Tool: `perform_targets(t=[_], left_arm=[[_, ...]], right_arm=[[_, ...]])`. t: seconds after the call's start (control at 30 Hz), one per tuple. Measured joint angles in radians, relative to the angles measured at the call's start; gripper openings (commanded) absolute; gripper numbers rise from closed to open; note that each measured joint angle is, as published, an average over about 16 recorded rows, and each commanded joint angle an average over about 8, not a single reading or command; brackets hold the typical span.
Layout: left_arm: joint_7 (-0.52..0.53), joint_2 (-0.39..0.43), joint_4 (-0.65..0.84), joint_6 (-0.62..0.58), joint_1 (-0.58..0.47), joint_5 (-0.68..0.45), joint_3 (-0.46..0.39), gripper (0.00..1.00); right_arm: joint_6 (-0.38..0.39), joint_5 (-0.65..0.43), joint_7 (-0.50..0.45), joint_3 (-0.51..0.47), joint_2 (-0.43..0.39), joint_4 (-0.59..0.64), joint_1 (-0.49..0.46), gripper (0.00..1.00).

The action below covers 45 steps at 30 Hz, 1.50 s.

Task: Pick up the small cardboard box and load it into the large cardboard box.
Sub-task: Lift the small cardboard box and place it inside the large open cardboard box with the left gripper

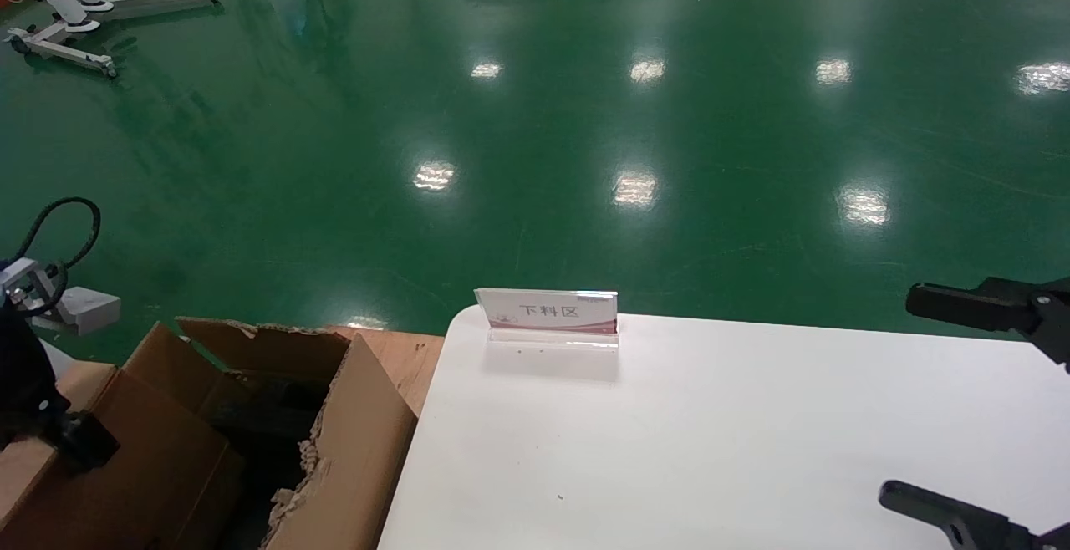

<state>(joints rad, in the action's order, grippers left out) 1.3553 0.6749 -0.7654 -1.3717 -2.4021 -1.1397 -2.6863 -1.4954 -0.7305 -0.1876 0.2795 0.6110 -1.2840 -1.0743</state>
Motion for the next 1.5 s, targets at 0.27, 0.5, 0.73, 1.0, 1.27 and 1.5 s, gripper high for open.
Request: perform_targets(t=[0.27, 0.5, 0.73, 1.0, 1.27, 1.5], left_arm=[[-0.01, 0.009, 0.027, 0.007, 0.058, 0.014, 0.013, 0.0], [-0.014, 0.027, 0.057, 0.006, 0.115, 0.027, 0.024, 0.0], [-0.014, 0.049, 0.091, -0.001, 0.171, 0.04, 0.033, 0.02], [-0.012, 0.074, 0.131, -0.011, 0.226, 0.054, 0.039, 0.92], [-0.011, 0.091, 0.161, -0.019, 0.263, 0.066, 0.043, 1.0], [-0.01, 0.099, 0.174, -0.022, 0.278, 0.07, 0.044, 1.0]], right_arm=[[0.0, 0.0, 0.0, 0.0, 0.0, 0.0, 0.0, 1.0], [0.0, 0.0, 0.0, 0.0, 0.0, 0.0, 0.0, 1.0], [0.0, 0.0, 0.0, 0.0, 0.0, 0.0, 0.0, 1.0], [0.0, 0.0, 0.0, 0.0, 0.0, 0.0, 0.0, 1.0], [0.0, 0.0, 0.0, 0.0, 0.0, 0.0, 0.0, 1.0], [0.0, 0.0, 0.0, 0.0, 0.0, 0.0, 0.0, 1.0]])
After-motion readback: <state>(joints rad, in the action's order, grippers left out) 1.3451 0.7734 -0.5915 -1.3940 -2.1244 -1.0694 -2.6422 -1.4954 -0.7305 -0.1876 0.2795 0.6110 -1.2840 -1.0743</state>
